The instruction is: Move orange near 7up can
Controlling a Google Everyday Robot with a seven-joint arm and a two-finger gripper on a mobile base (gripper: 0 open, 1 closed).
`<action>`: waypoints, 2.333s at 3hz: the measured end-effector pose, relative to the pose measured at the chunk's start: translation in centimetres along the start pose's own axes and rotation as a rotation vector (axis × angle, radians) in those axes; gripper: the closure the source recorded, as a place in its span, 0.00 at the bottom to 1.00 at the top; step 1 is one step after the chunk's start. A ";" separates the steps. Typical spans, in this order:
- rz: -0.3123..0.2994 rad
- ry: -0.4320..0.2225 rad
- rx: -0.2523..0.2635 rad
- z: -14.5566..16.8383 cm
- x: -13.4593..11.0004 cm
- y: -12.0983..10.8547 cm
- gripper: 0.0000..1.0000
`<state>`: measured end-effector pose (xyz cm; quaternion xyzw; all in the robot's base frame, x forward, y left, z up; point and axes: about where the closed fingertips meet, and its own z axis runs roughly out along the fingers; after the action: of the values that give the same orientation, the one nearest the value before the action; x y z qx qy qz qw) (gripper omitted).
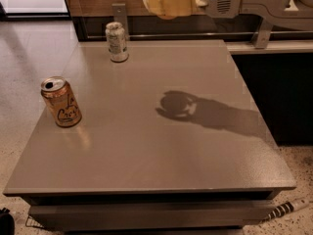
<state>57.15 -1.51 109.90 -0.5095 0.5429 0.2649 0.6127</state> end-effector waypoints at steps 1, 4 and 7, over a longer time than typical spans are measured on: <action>0.039 0.021 0.011 0.5 0.8 -1.2 1.00; 0.275 0.162 0.227 3.6 11.3 -7.6 1.00; 0.157 0.157 0.187 12.0 18.2 -8.2 1.00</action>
Offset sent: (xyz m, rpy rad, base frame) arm 0.0990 -0.0341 -0.0434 -0.0814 0.2939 -0.2823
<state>74.04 2.49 94.34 -0.4255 0.6497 0.2193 0.5905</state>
